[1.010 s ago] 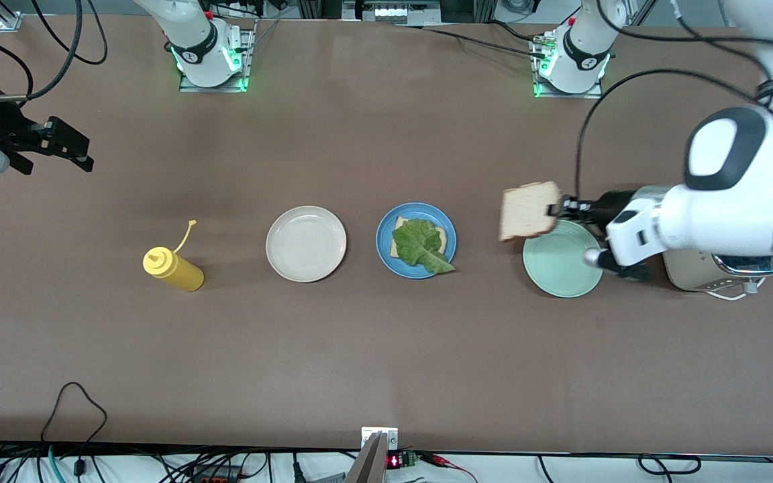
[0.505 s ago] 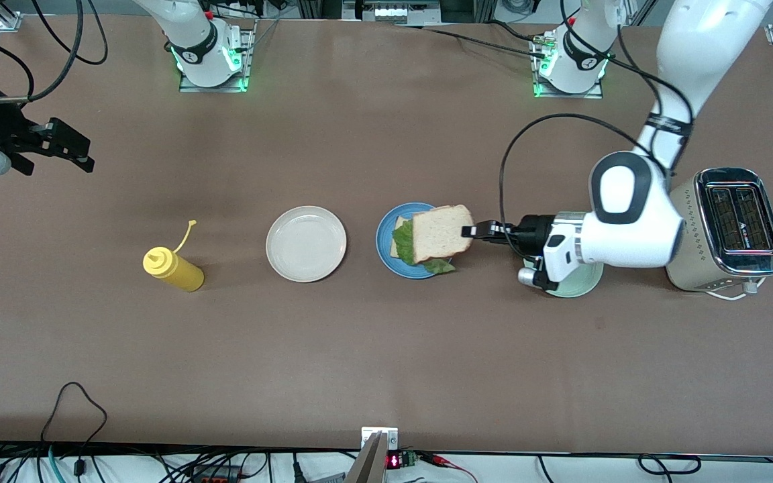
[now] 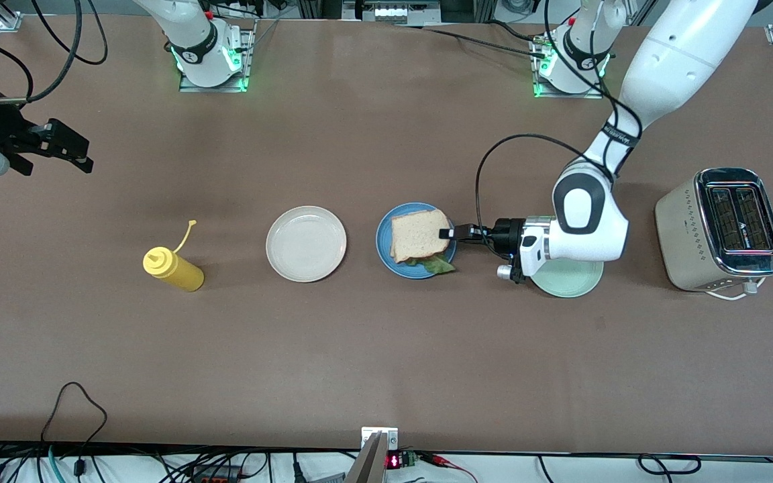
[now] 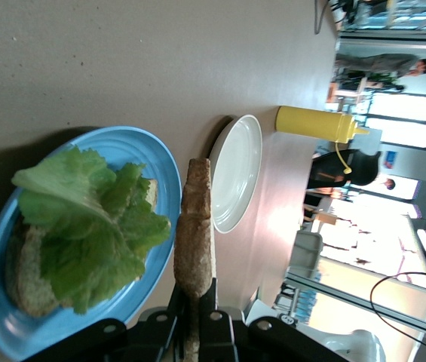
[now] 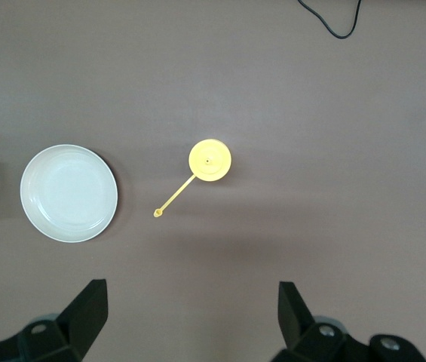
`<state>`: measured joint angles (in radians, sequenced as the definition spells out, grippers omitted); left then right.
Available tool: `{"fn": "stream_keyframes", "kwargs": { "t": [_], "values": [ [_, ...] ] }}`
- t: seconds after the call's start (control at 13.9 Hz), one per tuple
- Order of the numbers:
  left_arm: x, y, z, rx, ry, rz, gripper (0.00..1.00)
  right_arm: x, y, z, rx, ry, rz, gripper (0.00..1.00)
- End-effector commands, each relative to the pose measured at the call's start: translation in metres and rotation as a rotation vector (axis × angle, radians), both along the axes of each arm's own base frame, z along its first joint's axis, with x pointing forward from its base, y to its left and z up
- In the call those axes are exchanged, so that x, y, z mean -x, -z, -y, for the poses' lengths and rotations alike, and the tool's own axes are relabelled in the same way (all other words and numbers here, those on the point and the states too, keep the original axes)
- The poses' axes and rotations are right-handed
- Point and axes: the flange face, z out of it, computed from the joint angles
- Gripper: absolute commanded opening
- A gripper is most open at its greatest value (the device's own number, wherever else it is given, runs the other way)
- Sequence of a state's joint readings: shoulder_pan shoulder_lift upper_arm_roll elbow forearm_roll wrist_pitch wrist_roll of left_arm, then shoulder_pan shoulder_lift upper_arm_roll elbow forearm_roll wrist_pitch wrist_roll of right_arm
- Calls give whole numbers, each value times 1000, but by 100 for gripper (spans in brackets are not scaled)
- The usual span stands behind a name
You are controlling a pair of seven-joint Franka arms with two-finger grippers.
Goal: Make sandwich in blue plate with both arms
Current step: 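Lower the toast onto the lettuce with the left gripper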
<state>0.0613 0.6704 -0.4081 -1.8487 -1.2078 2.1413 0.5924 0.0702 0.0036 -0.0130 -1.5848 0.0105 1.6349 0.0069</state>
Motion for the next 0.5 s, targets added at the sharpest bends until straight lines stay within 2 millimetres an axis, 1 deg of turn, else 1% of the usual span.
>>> {"fn": "stream_keyframes", "kwargs": {
  "t": [0.0,0.22,0.29,0.36,0.43],
  "values": [
    [0,13,2,36,-12,23,4,6,-10,-1,11,13,23,100],
    [5,24,6,37,2,7,4,7,-14,-4,10,9,40,100],
    [3,29,8,42,7,3,5,6,-14,-4,9,9,45,100],
    [3,31,7,44,7,2,11,6,-14,-4,9,9,43,100],
    [3,32,8,45,9,4,21,6,-13,-5,9,7,42,100]
  ]
}}
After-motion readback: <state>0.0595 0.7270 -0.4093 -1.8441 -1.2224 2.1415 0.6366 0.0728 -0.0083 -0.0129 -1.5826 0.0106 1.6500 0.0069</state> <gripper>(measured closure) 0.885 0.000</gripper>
